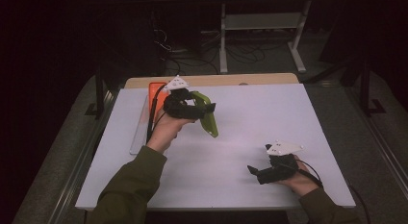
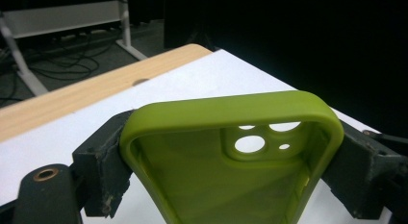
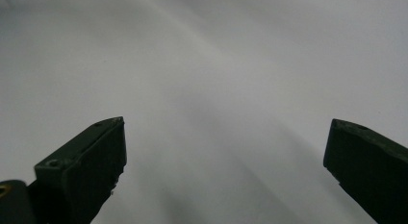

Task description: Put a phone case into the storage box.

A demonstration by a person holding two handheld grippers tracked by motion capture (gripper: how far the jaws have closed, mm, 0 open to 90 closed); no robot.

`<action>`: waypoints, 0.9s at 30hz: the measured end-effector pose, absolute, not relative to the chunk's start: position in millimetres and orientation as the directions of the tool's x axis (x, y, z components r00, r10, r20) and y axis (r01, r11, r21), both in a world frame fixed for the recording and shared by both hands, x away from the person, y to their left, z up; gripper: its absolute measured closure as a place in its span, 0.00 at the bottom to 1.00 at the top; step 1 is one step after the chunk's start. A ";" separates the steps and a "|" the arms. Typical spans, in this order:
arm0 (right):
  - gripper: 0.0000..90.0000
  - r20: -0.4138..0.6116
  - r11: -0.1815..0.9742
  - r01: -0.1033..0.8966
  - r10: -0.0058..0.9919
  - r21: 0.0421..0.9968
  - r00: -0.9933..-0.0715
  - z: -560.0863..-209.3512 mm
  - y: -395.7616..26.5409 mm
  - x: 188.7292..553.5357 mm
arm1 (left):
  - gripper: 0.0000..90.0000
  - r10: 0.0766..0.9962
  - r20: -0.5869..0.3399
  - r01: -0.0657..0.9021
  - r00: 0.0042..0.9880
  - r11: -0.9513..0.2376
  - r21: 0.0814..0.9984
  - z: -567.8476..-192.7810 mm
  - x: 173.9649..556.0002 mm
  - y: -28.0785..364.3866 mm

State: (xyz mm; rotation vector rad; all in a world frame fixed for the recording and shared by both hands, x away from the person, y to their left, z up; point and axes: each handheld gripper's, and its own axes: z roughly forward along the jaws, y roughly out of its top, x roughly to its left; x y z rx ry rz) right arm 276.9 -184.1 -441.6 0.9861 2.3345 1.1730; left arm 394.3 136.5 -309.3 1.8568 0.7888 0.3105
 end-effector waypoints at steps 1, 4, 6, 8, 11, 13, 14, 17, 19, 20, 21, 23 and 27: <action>0.01 0.003 0.415 0.430 0.716 0.802 -0.698 -441.7 -184.1 277.0 | 0.16 0.653 -0.137 0.373 0.745 -0.237 0.897 -306.7 396.2 138.8; 0.01 0.015 0.406 0.440 0.721 0.801 -0.693 -441.2 -184.0 276.7 | 0.16 0.669 -0.124 0.368 0.733 -0.236 0.900 -298.9 402.0 146.0; 0.01 0.007 0.411 0.433 0.719 0.802 -0.695 -441.3 -184.9 277.4 | 0.16 0.680 -0.117 0.367 0.724 -0.235 0.900 -294.1 405.5 150.8; 0.01 -0.007 0.421 0.425 0.716 0.801 -0.698 -441.2 -185.7 278.0 | 0.16 0.689 -0.113 0.364 0.716 -0.231 0.902 -290.0 409.3 155.6; 0.01 0.005 0.411 0.431 0.719 0.804 -0.695 -440.5 -185.2 277.6 | 0.16 0.708 -0.101 0.363 0.699 -0.230 0.903 -284.9 414.1 163.1; 0.01 0.006 0.410 0.432 0.720 0.804 -0.694 -440.2 -185.1 277.6 | 0.16 0.723 -0.098 0.363 0.683 -0.221 0.905 -282.3 416.8 167.8; 0.01 0.006 0.410 0.431 0.720 0.804 -0.694 -440.2 -185.2 277.7 | 0.16 0.730 -0.096 0.364 0.677 -0.218 0.905 -280.9 418.1 170.9; 0.01 -0.009 0.421 0.425 0.719 0.801 -0.695 -440.8 -186.2 278.7 | 0.16 0.751 -0.091 0.364 0.654 -0.207 0.908 -276.8 422.3 180.6; 0.01 0.003 0.411 0.433 0.723 0.802 -0.691 -440.6 -185.7 278.2 | 0.16 0.770 -0.074 0.365 0.634 -0.213 0.906 -274.5 424.6 186.7; 0.01 -0.008 0.419 0.426 0.720 0.802 -0.694 -440.6 -186.3 278.6 | 0.16 0.778 -0.069 0.364 0.625 -0.212 0.907 -274.0 425.8 189.9; 0.01 -0.014 0.424 0.422 0.719 0.802 -0.695 -440.6 -186.7 278.8 | 0.16 0.786 -0.071 0.369 0.614 -0.207 0.906 -273.2 426.9 193.2; 0.01 0.002 0.411 0.431 0.722 0.803 -0.692 -440.1 -186.0 278.1 | 0.16 0.802 -0.061 0.371 0.594 -0.206 0.906 -272.5 429.6 200.5; 0.01 0.014 0.402 0.441 0.727 0.802 -0.687 -439.8 -185.6 277.8 | 0.16 0.831 -0.058 0.381 0.554 -0.191 0.905 -270.4 434.5 214.3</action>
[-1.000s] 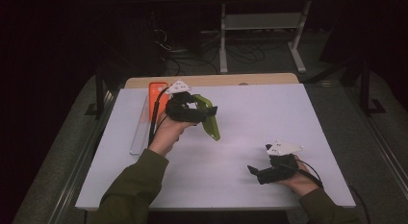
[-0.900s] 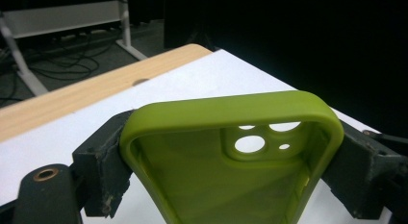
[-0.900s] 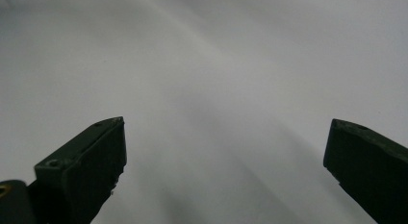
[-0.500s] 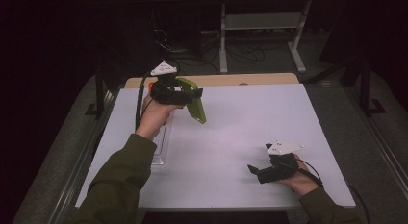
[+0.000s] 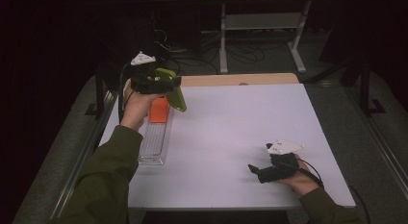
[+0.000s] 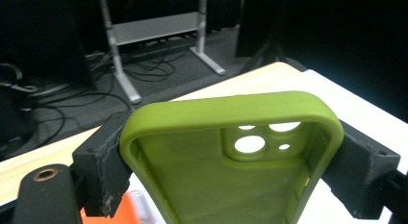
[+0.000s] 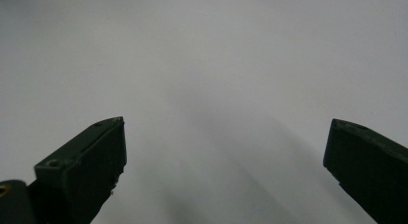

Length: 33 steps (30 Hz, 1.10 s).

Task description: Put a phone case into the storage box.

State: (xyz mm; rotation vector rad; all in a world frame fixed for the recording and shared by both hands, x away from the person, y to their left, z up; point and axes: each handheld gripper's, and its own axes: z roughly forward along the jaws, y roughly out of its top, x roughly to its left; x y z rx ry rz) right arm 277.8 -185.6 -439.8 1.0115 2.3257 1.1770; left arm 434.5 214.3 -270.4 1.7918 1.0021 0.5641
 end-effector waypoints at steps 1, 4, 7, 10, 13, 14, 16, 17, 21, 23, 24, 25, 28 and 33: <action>0.01 0.019 0.397 0.444 0.729 0.803 -0.685 -439.8 -185.3 277.8 | 0.16 0.838 -0.054 0.382 0.542 -0.189 0.905 -270.0 435.6 217.3; 0.01 0.001 0.412 0.433 0.724 0.802 -0.690 -440.2 -186.2 278.9 | 0.16 0.861 -0.043 0.394 0.507 -0.187 0.900 -270.8 439.2 224.9; 0.01 0.020 0.395 0.445 0.729 0.803 -0.684 -439.6 -185.5 278.0 | 0.16 0.883 -0.034 0.408 0.469 -0.182 0.895 -273.2 443.4 231.9; 0.01 0.020 0.395 0.444 0.729 0.804 -0.684 -439.4 -185.7 277.9 | 0.16 0.905 -0.018 0.426 0.426 -0.183 0.886 -276.1 447.8 238.1; 0.01 0.014 0.401 0.442 0.728 0.802 -0.686 -439.6 -186.1 278.2 | 0.16 0.925 -0.007 0.459 0.381 -0.182 0.870 -279.9 452.1 243.3; 0.01 0.016 0.399 0.443 0.728 0.803 -0.685 -439.6 -186.1 278.2 | 0.16 0.931 -0.007 0.467 0.365 -0.176 0.867 -281.6 453.7 244.1; 0.01 0.015 0.399 0.442 0.728 0.803 -0.685 -439.6 -186.1 278.4 | 0.16 0.938 -0.001 0.485 0.345 -0.177 0.856 -284.8 456.3 246.1; 0.01 0.016 0.399 0.442 0.728 0.803 -0.685 -439.5 -186.0 278.3 | 0.16 0.942 0.004 0.492 0.336 -0.179 0.852 -286.8 457.3 246.6; 0.01 0.013 0.400 0.439 0.727 0.804 -0.686 -439.2 -186.4 278.3 | 0.16 0.957 0.023 0.527 0.290 -0.180 0.831 -295.9 461.6 248.1; 0.01 0.008 0.403 0.436 0.726 0.805 -0.687 -439.1 -186.6 278.4 | 0.16 0.961 0.022 0.542 0.275 -0.174 0.822 -300.7 463.4 247.9; 0.01 0.001 0.409 0.431 0.725 0.804 -0.689 -439.2 -187.0 278.8 | 0.16 0.962 0.025 0.554 0.272 -0.177 0.814 -302.7 464.2 247.6; 0.01 0.013 0.399 0.437 0.726 0.806 -0.687 -439.0 -186.4 278.3 | 0.16 0.962 0.028 0.562 0.271 -0.182 0.807 -304.8 464.8 247.1; 0.01 -0.001 0.410 0.429 0.724 0.805 -0.690 -439.1 -187.3 278.9 | 0.16 0.965 0.044 0.583 0.259 -0.193 0.789 -310.0 466.0 245.5; 0.01 -0.012 0.417 0.421 0.722 0.805 -0.692 -438.9 -188.1 279.5 | 0.16 0.968 0.039 0.602 0.247 -0.185 0.777 -319.8 468.0 240.7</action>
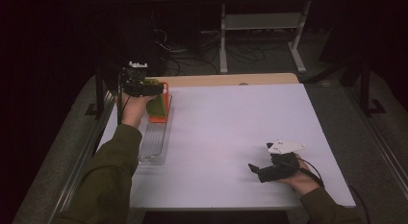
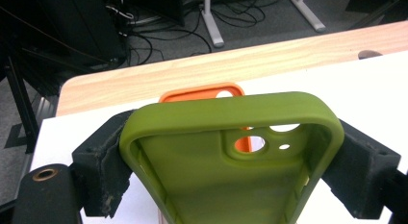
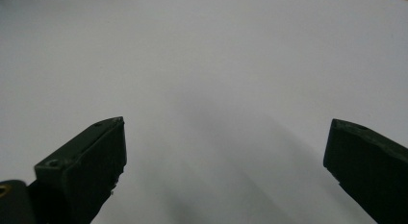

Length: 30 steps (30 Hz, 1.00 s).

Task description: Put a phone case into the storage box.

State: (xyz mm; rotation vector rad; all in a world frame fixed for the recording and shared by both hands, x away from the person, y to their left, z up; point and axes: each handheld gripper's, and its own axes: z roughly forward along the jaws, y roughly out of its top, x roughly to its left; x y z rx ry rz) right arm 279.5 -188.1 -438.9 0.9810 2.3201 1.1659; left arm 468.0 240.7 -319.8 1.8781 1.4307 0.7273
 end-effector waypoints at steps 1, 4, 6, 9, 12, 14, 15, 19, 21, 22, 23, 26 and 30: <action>0.01 -0.013 0.418 0.419 0.721 0.806 -0.693 -438.9 -188.1 279.5 | 0.16 0.968 0.048 0.604 0.247 -0.192 0.774 -321.4 468.5 240.2; 0.01 -0.008 0.413 0.421 0.722 0.807 -0.692 -438.8 -187.8 279.2 | 0.16 0.969 0.059 0.614 0.240 -0.199 0.764 -325.7 470.0 239.0; 0.01 -0.001 0.408 0.425 0.723 0.808 -0.691 -438.6 -187.6 278.9 | 0.16 0.968 0.060 0.627 0.244 -0.205 0.751 -328.4 471.0 238.4; 0.01 -0.011 0.417 0.422 0.722 0.805 -0.692 -438.8 -188.1 279.4 | 0.16 0.969 0.063 0.636 0.237 -0.204 0.744 -332.4 472.1 236.5; 0.01 -0.018 0.421 0.415 0.719 0.806 -0.695 -438.9 -188.2 279.6 | 0.16 0.968 0.081 0.640 0.238 -0.219 0.737 -336.3 473.3 235.4; 0.01 -0.012 0.415 0.418 0.721 0.808 -0.693 -438.8 -187.9 279.2 | 0.16 0.970 0.077 0.646 0.231 -0.212 0.734 -338.7 474.4 235.4; 0.01 -0.011 0.415 0.419 0.721 0.808 -0.693 -438.7 -187.9 279.2 | 0.16 0.971 0.070 0.648 0.227 -0.204 0.734 -339.9 475.0 234.6; 0.01 -0.012 0.416 0.417 0.719 0.809 -0.694 -438.7 -187.8 279.3 | 0.15 0.972 0.082 0.636 0.222 -0.208 0.743 -343.7 478.4 231.8; 0.01 -0.021 0.422 0.411 0.719 0.808 -0.695 -438.9 -188.3 279.8 | 0.15 0.972 0.086 0.629 0.218 -0.207 0.749 -345.6 480.7 231.2; 0.01 -0.021 0.423 0.412 0.718 0.807 -0.695 -438.9 -188.4 279.9 | 0.15 0.973 0.086 0.629 0.216 -0.206 0.750 -346.1 482.0 231.3; 0.01 -0.022 0.423 0.411 0.718 0.808 -0.695 -438.9 -188.5 279.9 | 0.15 0.971 0.091 0.625 0.219 -0.212 0.751 -346.8 483.4 231.8; 0.01 -0.020 0.423 0.413 0.718 0.807 -0.696 -439.1 -188.3 279.8 | 0.15 0.973 0.080 0.619 0.215 -0.200 0.760 -350.3 487.8 231.9; 0.01 -0.015 0.421 0.418 0.718 0.805 -0.696 -439.2 -188.1 279.9 | 0.14 0.972 0.083 0.613 0.218 -0.203 0.764 -354.3 495.4 232.1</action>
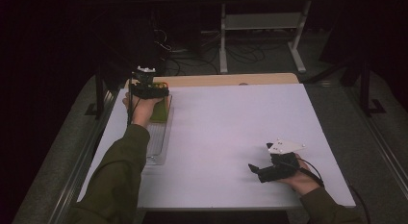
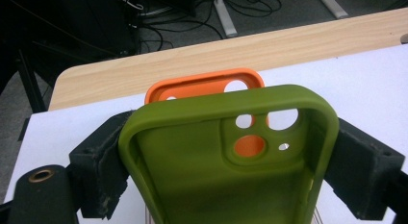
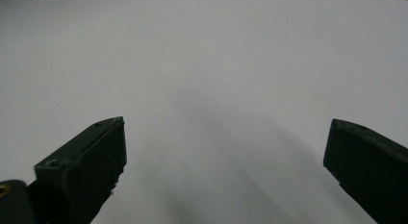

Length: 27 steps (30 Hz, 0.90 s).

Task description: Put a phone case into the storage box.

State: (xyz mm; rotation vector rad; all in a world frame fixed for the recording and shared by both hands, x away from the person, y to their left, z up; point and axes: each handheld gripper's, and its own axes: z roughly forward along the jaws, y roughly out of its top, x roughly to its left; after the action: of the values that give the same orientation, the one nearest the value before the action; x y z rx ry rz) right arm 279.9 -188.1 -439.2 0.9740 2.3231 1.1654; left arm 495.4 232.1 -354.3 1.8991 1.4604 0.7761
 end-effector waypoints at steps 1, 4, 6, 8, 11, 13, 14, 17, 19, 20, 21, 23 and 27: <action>0.01 -0.010 0.417 0.420 0.719 0.806 -0.695 -439.2 -187.9 279.8 | 0.14 0.972 0.083 0.614 0.218 -0.202 0.763 -355.3 497.4 231.4; 0.01 0.005 0.404 0.429 0.723 0.808 -0.691 -438.6 -187.4 279.0 | 0.14 0.972 0.092 0.611 0.218 -0.209 0.764 -358.2 502.7 230.9; 0.01 -0.009 0.414 0.420 0.720 0.808 -0.694 -438.8 -188.5 279.6 | 0.14 0.971 0.096 0.613 0.221 -0.214 0.761 -359.8 505.6 231.1; 0.01 -0.012 0.418 0.417 0.718 0.807 -0.696 -439.1 -188.8 280.0 | 0.14 0.970 0.094 0.613 0.222 -0.214 0.760 -361.5 508.2 230.8; 0.01 -0.012 0.421 0.420 0.718 0.804 -0.696 -439.5 -188.5 280.2 | 0.14 0.968 0.104 0.612 0.228 -0.226 0.758 -364.6 511.7 229.9; 0.01 -0.015 0.423 0.417 0.716 0.804 -0.698 -439.5 -188.9 280.4 | 0.14 0.969 0.103 0.617 0.226 -0.224 0.755 -367.1 514.0 229.2; 0.01 -0.012 0.421 0.420 0.717 0.804 -0.697 -439.4 -188.8 280.3 | 0.14 0.969 0.105 0.618 0.223 -0.224 0.754 -368.3 515.2 228.7; 0.01 -0.010 0.421 0.422 0.718 0.803 -0.696 -439.3 -188.9 280.0 | 0.13 0.966 0.128 0.617 0.224 -0.242 0.749 -370.2 516.8 227.3; 0.01 -0.011 0.422 0.420 0.716 0.803 -0.698 -439.4 -188.9 280.1 | 0.13 0.965 0.131 0.613 0.227 -0.246 0.751 -370.3 517.0 226.5; 0.01 -0.010 0.421 0.421 0.716 0.803 -0.698 -439.4 -189.0 280.1 | 0.13 0.964 0.133 0.612 0.229 -0.249 0.751 -370.1 517.1 226.6; 0.01 -0.009 0.421 0.422 0.717 0.803 -0.697 -439.3 -189.0 280.0 | 0.13 0.965 0.130 0.610 0.226 -0.244 0.754 -369.9 517.2 226.6; 0.01 -0.010 0.421 0.420 0.716 0.804 -0.698 -439.3 -188.9 280.1 | 0.11 0.965 0.135 0.604 0.225 -0.247 0.757 -369.4 517.2 227.3; 0.01 -0.007 0.418 0.423 0.718 0.804 -0.696 -439.1 -188.8 279.6 | 0.06 0.965 0.138 0.607 0.224 -0.249 0.755 -368.7 517.3 230.3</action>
State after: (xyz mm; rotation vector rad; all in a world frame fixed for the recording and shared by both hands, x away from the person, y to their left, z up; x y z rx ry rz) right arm 279.6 -188.8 -439.1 0.9800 2.3275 1.1700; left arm 517.3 230.3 -368.7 1.9400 1.4425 0.8272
